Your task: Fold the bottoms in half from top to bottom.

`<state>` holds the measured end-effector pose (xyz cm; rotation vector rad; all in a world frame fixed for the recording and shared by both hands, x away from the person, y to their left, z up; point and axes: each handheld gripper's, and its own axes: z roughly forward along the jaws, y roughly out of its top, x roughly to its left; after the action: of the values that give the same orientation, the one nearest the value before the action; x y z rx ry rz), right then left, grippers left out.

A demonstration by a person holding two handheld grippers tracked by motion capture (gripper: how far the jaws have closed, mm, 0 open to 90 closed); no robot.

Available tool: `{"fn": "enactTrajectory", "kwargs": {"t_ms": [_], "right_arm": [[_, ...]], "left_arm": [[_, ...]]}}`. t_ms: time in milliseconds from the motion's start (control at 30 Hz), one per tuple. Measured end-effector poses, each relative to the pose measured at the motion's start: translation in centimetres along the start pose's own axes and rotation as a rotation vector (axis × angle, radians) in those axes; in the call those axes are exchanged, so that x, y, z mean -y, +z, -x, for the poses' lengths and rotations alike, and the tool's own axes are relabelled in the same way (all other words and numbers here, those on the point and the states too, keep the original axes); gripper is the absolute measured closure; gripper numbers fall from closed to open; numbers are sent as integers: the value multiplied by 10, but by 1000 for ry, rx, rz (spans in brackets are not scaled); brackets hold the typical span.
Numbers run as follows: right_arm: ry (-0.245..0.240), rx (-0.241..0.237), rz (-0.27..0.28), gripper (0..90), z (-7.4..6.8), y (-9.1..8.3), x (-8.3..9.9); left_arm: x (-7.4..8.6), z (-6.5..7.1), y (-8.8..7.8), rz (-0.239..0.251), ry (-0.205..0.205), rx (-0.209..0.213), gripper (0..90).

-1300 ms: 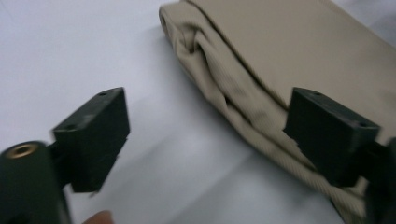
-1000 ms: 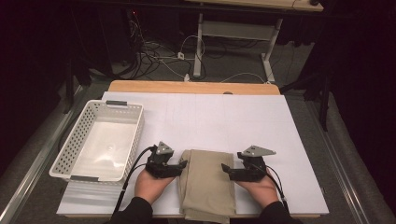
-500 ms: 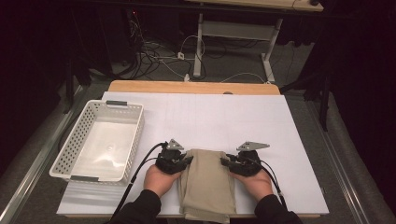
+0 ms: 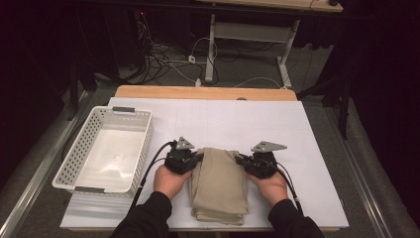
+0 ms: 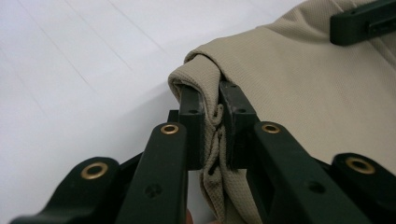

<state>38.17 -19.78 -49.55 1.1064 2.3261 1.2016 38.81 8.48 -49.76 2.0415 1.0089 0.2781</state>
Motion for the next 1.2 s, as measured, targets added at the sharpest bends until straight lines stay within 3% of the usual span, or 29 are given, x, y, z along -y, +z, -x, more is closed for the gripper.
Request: {"fn": "enactTrajectory", "kwargs": {"t_ms": [167, 233, 267, 300, 333, 367, 400, 467, 500, 533, 567, 600, 633, 700, 733, 767, 800, 867, 900, 933, 967, 1000, 1067, 1100, 1200], "right_arm": [[-4, 33, 20, 819, 9, 4, -11], [4, 43, 17, 815, 15, 8, -12], [10, 42, -8, 797, 20, 15, -9], [10, 42, -8, 797, 20, 15, -9], [18, 45, -41, 705, 22, 20, -6], [18, 45, -41, 705, 22, 20, -6], [19, 47, -31, 586, 21, 16, -5], [13, 40, -11, 547, 18, 5, -4], [13, 40, -11, 547, 18, 5, -4], [8, 24, 11, 535, 13, -7, -1], [8, 24, 11, 535, 13, -7, -1], [7, 12, 25, 533, 8, -20, 7], [7, 12, 25, 533, 8, -20, 7], [8, 7, 30, 541, -2, -36, 25], [9, 5, 33, 546, -5, -41, 32], [9, 5, 33, 546, -5, -41, 32], [-1, 15, 26, 563, -12, -51, 46], [-18, 35, 15, 567, -18, -61, 59], [-18, 35, 15, 567, -18, -61, 59], [-19, 31, 24, 574, -24, -72, 71], [-19, 31, 24, 574, -24, -72, 71], [-15, 22, 29, 587, -31, -81, 83], [-14, 10, 25, 592, -34, -84, 88], [-15, -22, 20, 608, -41, -89, 95], [-29, -66, 25, 625, -51, -93, 98]], "left_arm": [[-15, -7, 6, 22, 6, -24, 775], [-18, -9, 14, 6, 5, -34, 764], [-17, -11, 21, -28, 0, -52, 729], [-17, -11, 21, -28, 0, -52, 684], [-14, -11, 21, -53, -36, -65, 607], [-14, -11, 21, -53, -36, -65, 556], [-11, -11, 18, -47, -41, -68, 518], [-4, -3, 1, -17, -16, -73, 481], [-4, -3, 1, -17, -16, -73, 475], [5, 4, -13, 6, 10, -55, 476], [5, 4, -13, 6, 10, -55, 477], [16, 14, -26, 35, 27, -18, 490], [16, 14, -26, 35, 27, -18, 517], [37, 30, -44, 47, 69, 16, 624], [37, 30, -44, 47, 69, 16, 654], [44, 34, -50, 54, 72, 29, 654], [58, 41, -61, 66, 65, 56, 665], [71, 45, -71, 88, 52, 72, 665], [71, 45, -71, 88, 52, 72, 665], [83, 50, -78, 95, 46, 96, 662], [83, 50, -78, 95, 46, 96, 643], [88, 55, -81, 74, 68, 105, 590], [89, 57, -82, 79, 68, 113, 576], [90, 59, -83, 92, 66, 130, 572], [90, 65, -77, 67, 95, 158, 546]]}}
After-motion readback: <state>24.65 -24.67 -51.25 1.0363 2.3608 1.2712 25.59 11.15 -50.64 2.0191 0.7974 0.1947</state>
